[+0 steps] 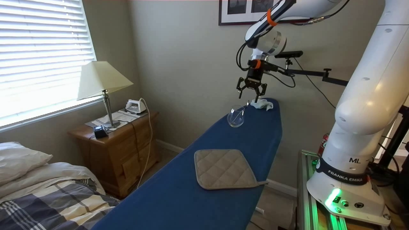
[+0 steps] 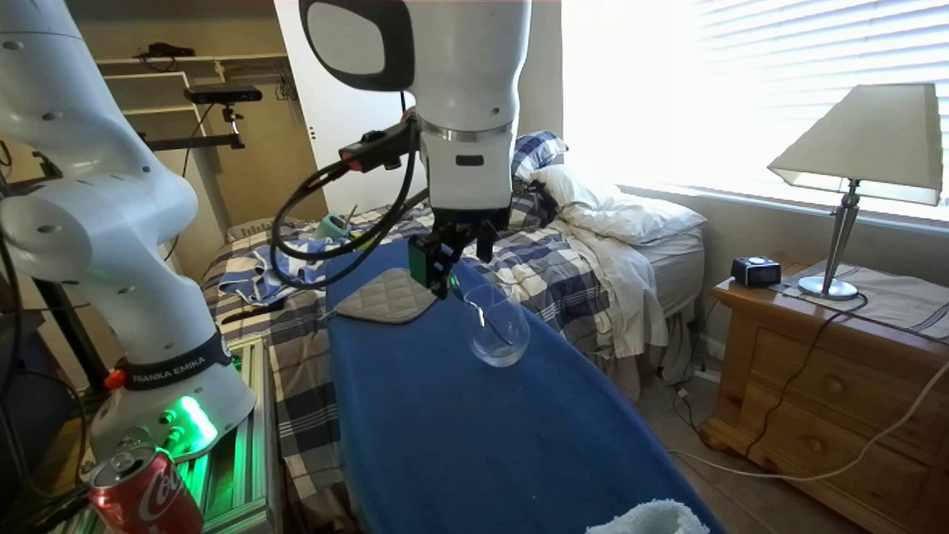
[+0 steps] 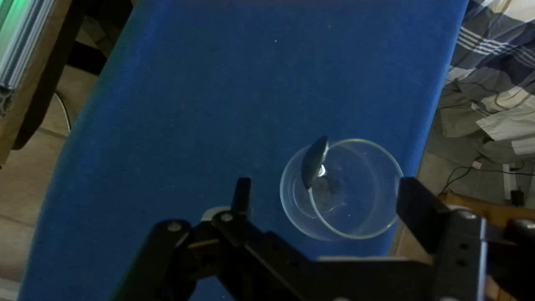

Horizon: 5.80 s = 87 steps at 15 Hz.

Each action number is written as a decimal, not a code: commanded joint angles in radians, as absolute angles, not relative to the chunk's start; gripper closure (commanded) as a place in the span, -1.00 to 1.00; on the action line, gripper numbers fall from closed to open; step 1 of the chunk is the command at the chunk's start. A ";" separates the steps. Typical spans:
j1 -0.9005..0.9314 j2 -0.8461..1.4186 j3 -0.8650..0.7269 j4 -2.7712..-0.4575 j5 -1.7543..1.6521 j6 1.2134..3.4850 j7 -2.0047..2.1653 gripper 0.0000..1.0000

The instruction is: Remove the silver spoon from the glass cup.

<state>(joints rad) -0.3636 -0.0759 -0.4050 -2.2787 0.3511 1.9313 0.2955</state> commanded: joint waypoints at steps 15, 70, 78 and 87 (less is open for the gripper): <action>-0.393 0.044 -0.408 -2.180 0.442 1.828 0.298 -0.13; -0.400 0.137 -0.397 -2.112 0.527 1.754 0.294 -0.80; -0.406 0.157 -0.396 -2.078 0.553 1.746 0.295 -1.00; -0.407 0.162 -0.400 -2.051 0.522 1.729 0.328 -1.00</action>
